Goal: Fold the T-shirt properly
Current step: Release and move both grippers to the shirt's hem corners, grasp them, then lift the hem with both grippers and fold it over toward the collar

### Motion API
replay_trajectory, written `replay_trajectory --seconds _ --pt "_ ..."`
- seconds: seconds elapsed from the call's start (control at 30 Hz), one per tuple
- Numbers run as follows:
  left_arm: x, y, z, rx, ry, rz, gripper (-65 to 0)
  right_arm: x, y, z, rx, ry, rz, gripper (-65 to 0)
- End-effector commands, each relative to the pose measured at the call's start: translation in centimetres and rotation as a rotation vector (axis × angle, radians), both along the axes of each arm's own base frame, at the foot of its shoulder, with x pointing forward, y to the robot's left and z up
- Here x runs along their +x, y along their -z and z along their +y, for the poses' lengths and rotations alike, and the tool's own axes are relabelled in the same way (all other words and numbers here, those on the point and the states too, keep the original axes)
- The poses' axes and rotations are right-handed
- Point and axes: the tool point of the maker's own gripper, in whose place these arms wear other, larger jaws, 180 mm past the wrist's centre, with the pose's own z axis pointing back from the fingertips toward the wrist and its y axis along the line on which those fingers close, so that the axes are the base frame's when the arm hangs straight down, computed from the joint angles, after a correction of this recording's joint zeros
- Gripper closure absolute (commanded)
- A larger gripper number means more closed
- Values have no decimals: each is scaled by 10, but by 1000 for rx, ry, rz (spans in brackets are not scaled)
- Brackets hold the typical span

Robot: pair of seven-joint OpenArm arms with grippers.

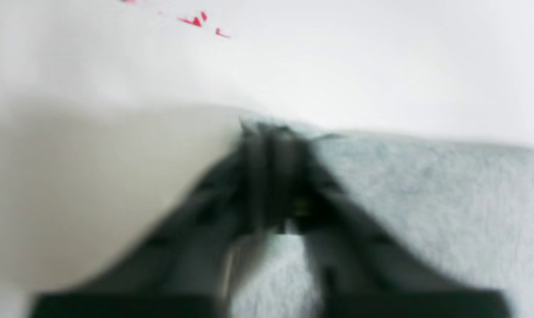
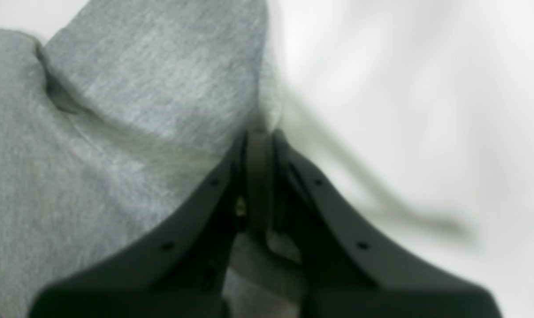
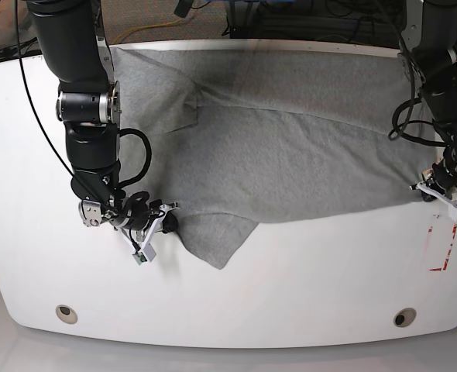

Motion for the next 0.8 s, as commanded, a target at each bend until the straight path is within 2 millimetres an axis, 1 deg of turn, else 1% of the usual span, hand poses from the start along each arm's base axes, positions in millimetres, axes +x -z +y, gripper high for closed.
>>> replay_trajectory --seconds 0.0,0.07,0.1,0.17,0.3,0.37,0.5,0.53,0.6,0.63,0.77 --pt "9 -15 -3 30 53 -10 0 23 -31 -12 -5 13 -86 0" --pt "13 -24 -8 44 98 -38 0 27 -39 -16 -20 9 -109 0" --pt "8 -25 -11 58 131 -41 0 28 -44 -19 -40 0 -116 0" --pt "7 -33 -12 86 162 -61 0 25 -46 -20 -72 -18 -113 0" --pt "12 -49 -28 123 204 -115 0 24 -68 -29 -157 -51 -173 0" --pt "5 -48 -31 145 217 -103 0 20 -75 -31 -197 -69 -185 0" --pt "1 -67 -33 210 240 -122 0 14 -92 -39 -288 -94 -213 0" --pt "1 -70 -37 217 248 -128 0 11 -99 -42 -317 -101 -227 0" --pt "1 -75 -46 224 260 -140 0 6 -107 -44 -358 -112 -240 0" --pt "1 -80 -49 236 265 -148 0 2 -111 -46 -386 -117 -244 0" --pt "-9 -87 -53 278 280 -123 0 -13 -131 -64 -466 -91 -275 0"
